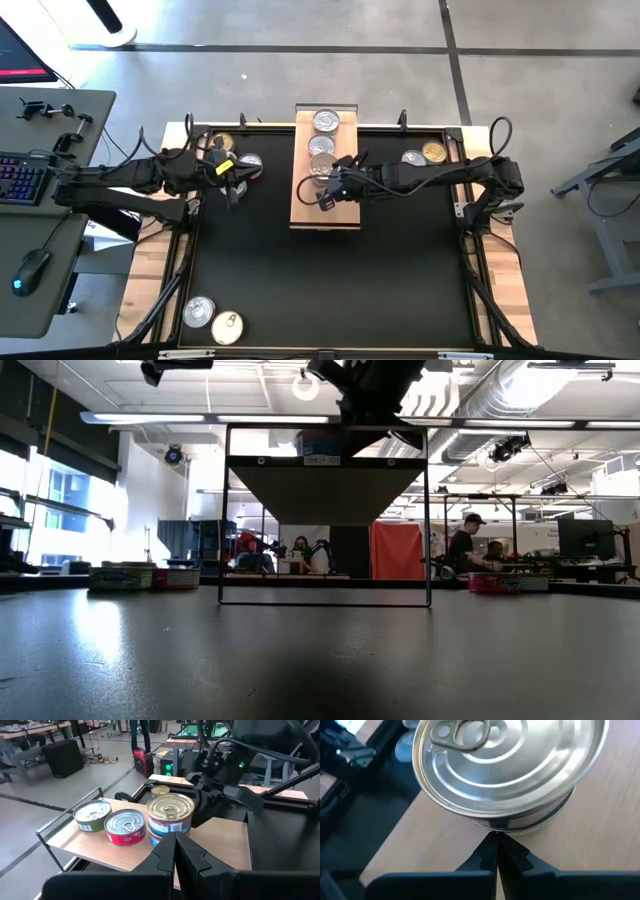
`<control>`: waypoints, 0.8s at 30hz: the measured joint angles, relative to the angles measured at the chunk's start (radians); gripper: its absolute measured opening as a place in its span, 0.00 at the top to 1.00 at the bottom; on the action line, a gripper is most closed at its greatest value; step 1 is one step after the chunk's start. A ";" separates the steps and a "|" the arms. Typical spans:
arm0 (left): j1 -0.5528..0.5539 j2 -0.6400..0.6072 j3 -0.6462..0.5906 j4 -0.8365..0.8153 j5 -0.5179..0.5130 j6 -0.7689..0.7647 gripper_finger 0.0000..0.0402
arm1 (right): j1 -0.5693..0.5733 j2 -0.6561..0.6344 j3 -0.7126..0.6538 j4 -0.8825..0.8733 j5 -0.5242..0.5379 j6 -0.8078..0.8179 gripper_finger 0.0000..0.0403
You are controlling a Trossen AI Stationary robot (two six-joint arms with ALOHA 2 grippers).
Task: Stack canned seafood by type on shelf
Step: Stack the blue pink tuna can on top of the blue pink tuna can on the shelf
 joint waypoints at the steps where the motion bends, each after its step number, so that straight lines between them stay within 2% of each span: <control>1: 0.000 -0.001 0.000 -0.001 0.000 0.003 1.00 | -0.006 0.000 0.000 0.010 0.001 -0.007 1.00; 8: 0.000 -0.001 0.000 -0.031 -0.016 0.002 1.00 | -0.034 0.000 0.000 0.030 0.002 -0.029 1.00; 11: 0.000 -0.001 0.000 -0.048 -0.014 -0.011 1.00 | -0.033 -0.004 0.000 0.029 -0.044 -0.054 1.00; 13: -0.002 -0.002 0.000 -0.074 -0.006 -0.040 1.00 | -0.022 -0.016 0.000 0.028 -0.077 -0.078 1.00; 16: -0.008 -0.001 0.000 -0.155 0.005 -0.166 1.00 | 0.004 -0.067 0.000 0.004 -0.088 -0.097 1.00; 20: -0.035 0.008 0.000 -0.279 0.075 -0.287 1.00 | 0.036 -0.150 0.000 -0.060 -0.069 -0.113 1.00; 24: -0.119 0.034 0.001 -0.272 0.192 -0.313 1.00 | 0.056 -0.213 0.000 -0.122 -0.041 -0.144 1.00</control>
